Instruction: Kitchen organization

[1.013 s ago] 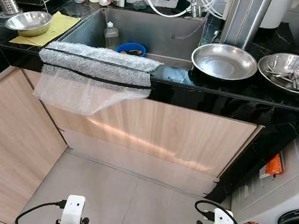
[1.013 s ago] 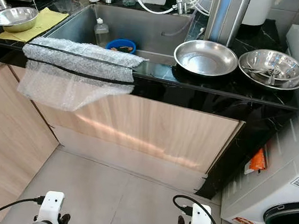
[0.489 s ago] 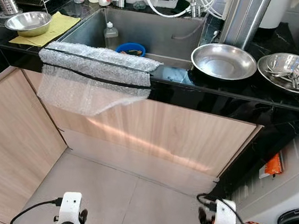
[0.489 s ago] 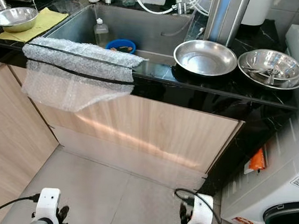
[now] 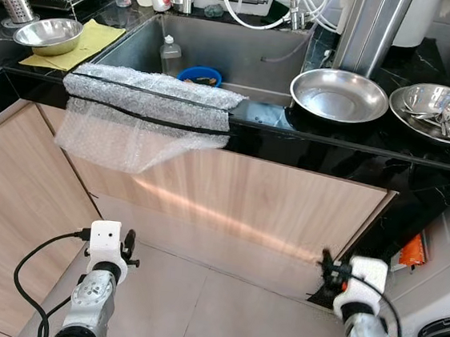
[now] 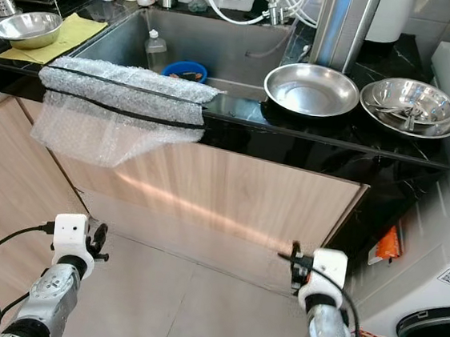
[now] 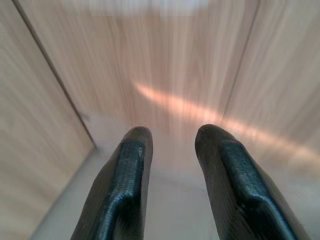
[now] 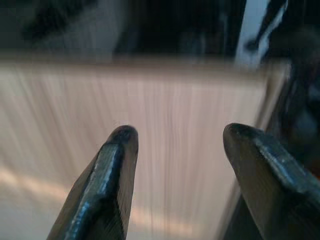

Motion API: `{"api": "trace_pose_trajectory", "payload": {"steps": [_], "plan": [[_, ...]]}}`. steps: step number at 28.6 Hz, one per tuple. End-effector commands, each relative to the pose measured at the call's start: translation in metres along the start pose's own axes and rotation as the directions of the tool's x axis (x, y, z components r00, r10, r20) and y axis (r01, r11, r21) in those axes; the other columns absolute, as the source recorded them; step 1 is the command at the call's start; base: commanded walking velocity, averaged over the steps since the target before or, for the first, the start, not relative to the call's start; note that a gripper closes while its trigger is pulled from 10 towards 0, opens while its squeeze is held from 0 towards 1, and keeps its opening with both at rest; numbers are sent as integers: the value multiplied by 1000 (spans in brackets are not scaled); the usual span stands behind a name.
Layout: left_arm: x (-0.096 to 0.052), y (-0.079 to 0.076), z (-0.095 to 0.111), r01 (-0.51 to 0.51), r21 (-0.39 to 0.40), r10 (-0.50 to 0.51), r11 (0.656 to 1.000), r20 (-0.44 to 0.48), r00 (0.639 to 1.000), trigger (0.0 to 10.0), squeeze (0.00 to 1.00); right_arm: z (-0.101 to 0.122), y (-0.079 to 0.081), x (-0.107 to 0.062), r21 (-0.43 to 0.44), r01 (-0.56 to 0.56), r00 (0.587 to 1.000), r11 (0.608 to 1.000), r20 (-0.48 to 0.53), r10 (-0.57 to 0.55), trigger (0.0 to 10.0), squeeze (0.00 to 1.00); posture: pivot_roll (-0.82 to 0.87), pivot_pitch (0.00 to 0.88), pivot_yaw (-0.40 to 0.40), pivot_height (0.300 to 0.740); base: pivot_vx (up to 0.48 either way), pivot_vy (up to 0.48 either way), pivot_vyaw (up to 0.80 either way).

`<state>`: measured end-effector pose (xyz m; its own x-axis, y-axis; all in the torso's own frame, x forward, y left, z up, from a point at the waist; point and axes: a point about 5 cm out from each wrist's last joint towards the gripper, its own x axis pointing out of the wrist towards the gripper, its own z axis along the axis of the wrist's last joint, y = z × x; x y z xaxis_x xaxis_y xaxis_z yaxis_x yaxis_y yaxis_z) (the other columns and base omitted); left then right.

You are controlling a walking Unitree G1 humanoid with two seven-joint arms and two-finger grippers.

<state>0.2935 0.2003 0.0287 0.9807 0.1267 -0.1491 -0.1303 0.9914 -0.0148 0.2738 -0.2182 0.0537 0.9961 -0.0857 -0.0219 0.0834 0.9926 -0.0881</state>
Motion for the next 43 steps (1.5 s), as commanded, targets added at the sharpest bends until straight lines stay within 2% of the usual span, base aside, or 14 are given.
{"api": "trace_pose_trajectory", "payload": {"steps": [1, 4, 7, 9, 12, 19, 24, 27, 32, 43], "plan": [[2, 7, 11, -48, -31, 50, 998, 60, 997, 10000, 0, 17, 4, 7, 26, 4, 998, 1000, 55, -6, 10000, 0, -129, 47, 51, 740, 0, 0, 0], [5, 8, 20, -62, -39, 66, 997, 101, 993, 10000, 0, 33, 7, 13, 24, -10, 994, 1000, 108, 7, 10000, 0, -123, 38, 47, 740, 0, 0, 0], [4, 8, 22, -65, -42, 69, 997, 109, 992, 10000, 0, 39, 8, 10, 23, -11, 994, 1000, 108, 8, 10000, 0, -123, 38, 47, 740, 0, 0, 0], [11, 4, 43, -55, -58, 65, 997, 182, 981, 10000, 0, 67, 12, 19, 35, -29, 983, 999, 182, 22, 10000, 0, -111, 16, 39, 740, 0, 0, 0], [16, 0, 58, -46, -73, 62, 996, 232, 971, 10000, 0, 81, 12, 24, 37, -41, 974, 998, 222, 31, 10000, 0, -115, 13, 37, 740, 262, 0, 0], [18, -2, 66, -39, -77, 58, 996, 258, 964, 10000, 0, 87, 13, 25, 39, -38, 972, 999, 234, 28, 10000, 0, -115, 10, 37, 740, 298, 0, 0], [19, -2, 80, -41, -80, 63, 996, 298, 952, 10000, 0, 102, 16, 25, 41, -32, 967, 999, 253, 21, 10000, 0, -114, 7, 41, 740, 341, 0, 0], [22, -6, 96, -34, -81, 60, 996, 349, 935, 10000, 0, 111, 17, 28, 48, -34, 961, 998, 275, 20, 10000, 0, -110, 3, 40, 740, 359, 0, 0], [24, -10, 108, -21, -78, 49, 997, 378, 924, 10000, 0, 118, 17, 31, 57, -31, 958, 998, 286, 13, 10000, 0, -111, 2, 42, 740, 364, 0, 0], [24, -14, 115, -10, -88, 45, 996, 394, 918, 10000, 0, 125, 22, 31, 60, -46, 954, 997, 300, 26, 10000, 0, -116, 0, 42, 740, 369, 0, 0]]}}
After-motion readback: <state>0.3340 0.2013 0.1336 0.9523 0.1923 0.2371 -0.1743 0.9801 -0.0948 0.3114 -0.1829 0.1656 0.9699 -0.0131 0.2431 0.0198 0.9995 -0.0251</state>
